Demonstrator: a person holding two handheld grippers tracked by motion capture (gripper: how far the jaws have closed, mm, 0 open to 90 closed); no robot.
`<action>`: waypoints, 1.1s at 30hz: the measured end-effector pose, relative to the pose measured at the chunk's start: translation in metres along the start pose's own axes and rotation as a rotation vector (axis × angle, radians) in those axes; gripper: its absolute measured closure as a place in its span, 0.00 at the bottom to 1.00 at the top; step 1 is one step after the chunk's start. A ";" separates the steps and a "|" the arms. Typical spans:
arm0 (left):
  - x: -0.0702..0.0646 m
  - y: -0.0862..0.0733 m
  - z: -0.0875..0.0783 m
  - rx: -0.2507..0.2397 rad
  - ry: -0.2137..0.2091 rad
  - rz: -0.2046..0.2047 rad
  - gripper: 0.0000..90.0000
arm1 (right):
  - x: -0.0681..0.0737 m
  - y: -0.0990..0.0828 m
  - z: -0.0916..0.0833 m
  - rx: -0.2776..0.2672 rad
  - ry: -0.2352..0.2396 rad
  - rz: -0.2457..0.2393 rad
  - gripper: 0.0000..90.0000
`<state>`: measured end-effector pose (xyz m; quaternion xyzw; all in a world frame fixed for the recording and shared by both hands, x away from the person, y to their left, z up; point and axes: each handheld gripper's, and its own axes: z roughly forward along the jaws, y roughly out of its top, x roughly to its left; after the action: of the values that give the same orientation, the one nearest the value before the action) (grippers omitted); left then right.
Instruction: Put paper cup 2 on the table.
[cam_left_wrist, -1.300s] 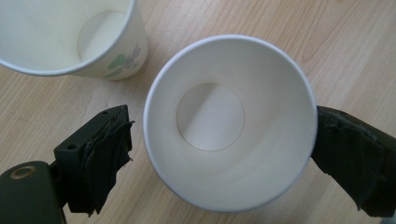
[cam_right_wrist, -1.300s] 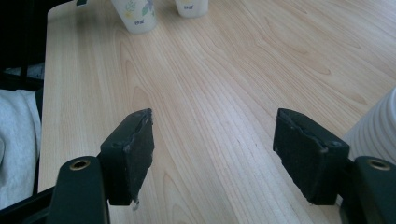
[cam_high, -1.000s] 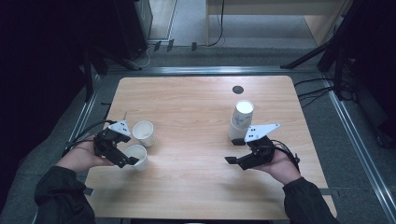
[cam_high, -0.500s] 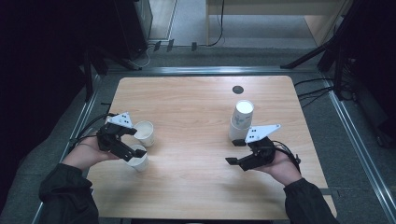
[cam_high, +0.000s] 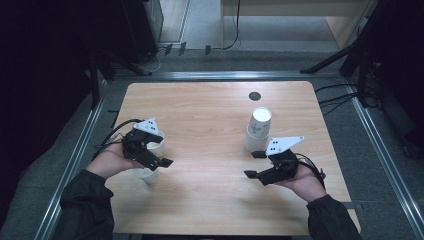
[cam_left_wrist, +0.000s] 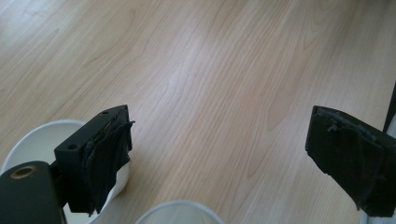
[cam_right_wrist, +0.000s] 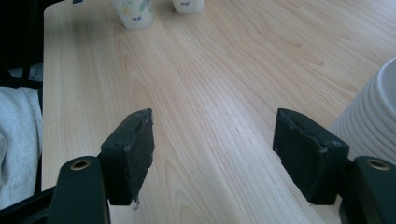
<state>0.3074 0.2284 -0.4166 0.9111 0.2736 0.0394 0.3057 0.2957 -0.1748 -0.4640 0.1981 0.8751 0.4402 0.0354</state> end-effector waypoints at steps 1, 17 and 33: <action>-0.001 0.002 0.002 -0.006 0.000 0.004 0.08 | 0.000 0.000 0.000 -0.002 -0.002 0.001 0.33; -0.013 0.028 0.031 -0.092 -0.009 -0.046 0.09 | 0.003 -0.005 -0.003 0.000 -0.007 0.007 0.33; -0.044 0.045 0.065 -0.085 -0.018 0.003 0.09 | 0.010 -0.006 0.001 0.008 0.006 0.006 0.33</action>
<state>0.3069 0.1403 -0.4388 0.8980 0.2675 0.0433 0.3466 0.2849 -0.1740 -0.4684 0.1993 0.8763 0.4375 0.0305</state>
